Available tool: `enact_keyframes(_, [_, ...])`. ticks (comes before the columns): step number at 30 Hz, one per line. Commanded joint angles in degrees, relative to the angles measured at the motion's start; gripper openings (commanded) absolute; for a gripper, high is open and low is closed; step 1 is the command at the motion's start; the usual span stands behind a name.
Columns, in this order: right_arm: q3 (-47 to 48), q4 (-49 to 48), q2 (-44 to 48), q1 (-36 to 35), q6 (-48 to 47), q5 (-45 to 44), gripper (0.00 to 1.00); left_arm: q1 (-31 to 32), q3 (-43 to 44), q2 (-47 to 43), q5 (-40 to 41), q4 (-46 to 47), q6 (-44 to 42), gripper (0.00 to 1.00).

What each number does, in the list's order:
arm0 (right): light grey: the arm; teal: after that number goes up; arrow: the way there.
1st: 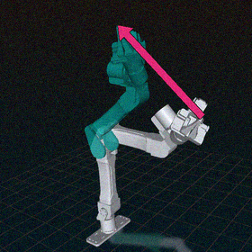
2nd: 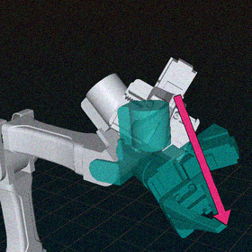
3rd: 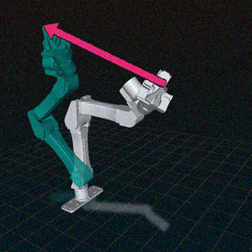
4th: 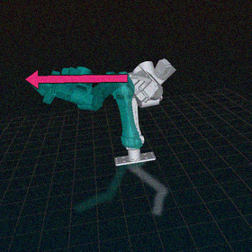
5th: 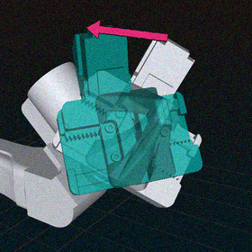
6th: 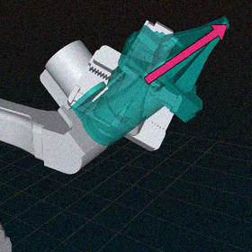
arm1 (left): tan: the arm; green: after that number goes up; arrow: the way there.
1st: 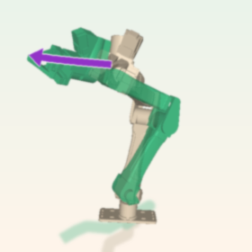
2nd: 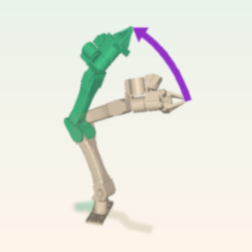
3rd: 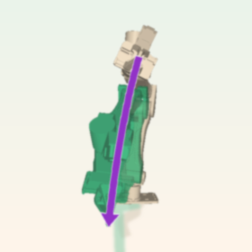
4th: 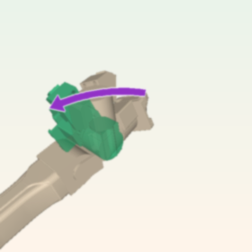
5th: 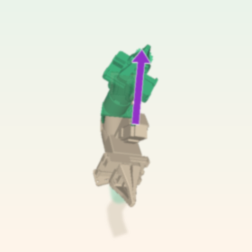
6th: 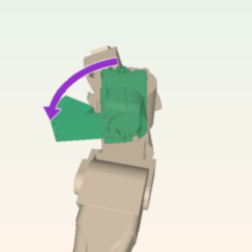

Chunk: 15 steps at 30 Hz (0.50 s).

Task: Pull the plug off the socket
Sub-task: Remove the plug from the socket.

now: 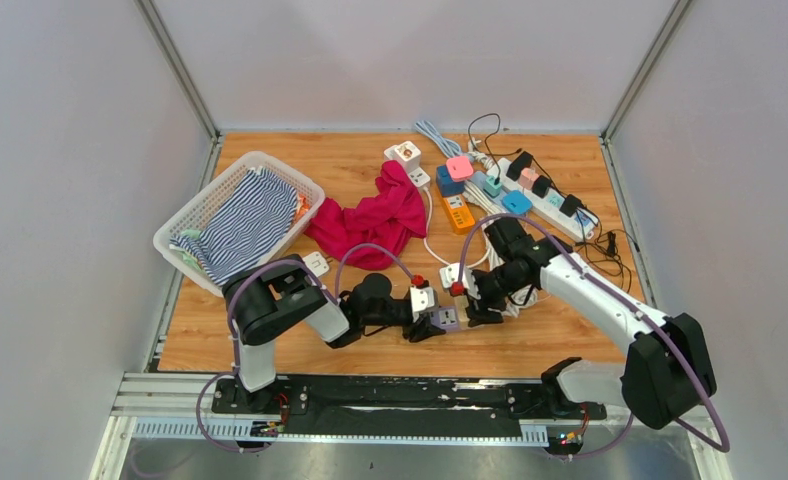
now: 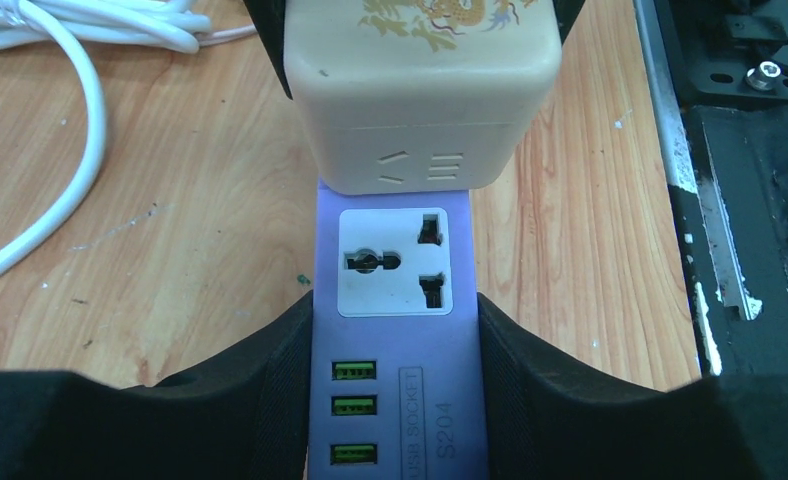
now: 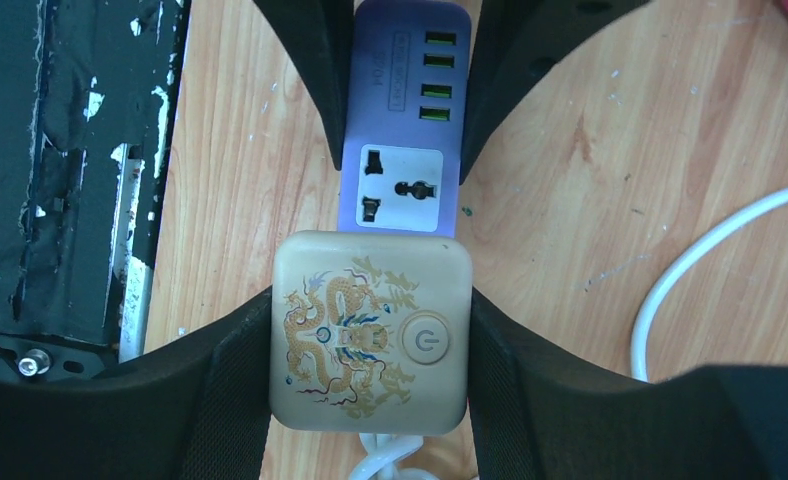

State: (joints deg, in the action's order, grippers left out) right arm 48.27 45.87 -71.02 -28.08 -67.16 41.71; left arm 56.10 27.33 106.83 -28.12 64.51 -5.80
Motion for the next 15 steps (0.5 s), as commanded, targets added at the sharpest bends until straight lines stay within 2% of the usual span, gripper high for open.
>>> enact_keyframes(1, [-1.61,1.96,0.63,-3.79,-5.26,6.81,0.0,0.41,-0.02,0.53,-0.28,1.41,-1.67,0.0])
enact_keyframes(5, [-2.08,-0.9,0.47,-4.4,-2.67,2.0,0.0,0.42,0.37,0.7,-0.53,0.78,-1.62,0.0])
enact_keyframes(7, [-1.62,-2.41,0.41,-4.21,-0.19,-3.1,0.0,0.37,0.21,0.6,-0.59,0.94,-1.67,0.0])
enact_keyframes(10, [0.22,-3.31,1.06,-0.49,3.34,-8.63,0.0,0.29,-0.15,0.41,-0.51,1.51,-1.45,0.0])
enact_keyframes(12, [0.65,-3.32,2.63,2.37,4.52,-6.45,0.0,0.33,-0.1,0.54,-0.6,1.42,-1.35,0.0])
enact_keyframes(15, [-1.15,-0.18,3.58,1.67,-1.01,2.72,0.0,0.29,0.49,0.82,-0.99,0.76,-1.23,0.0])
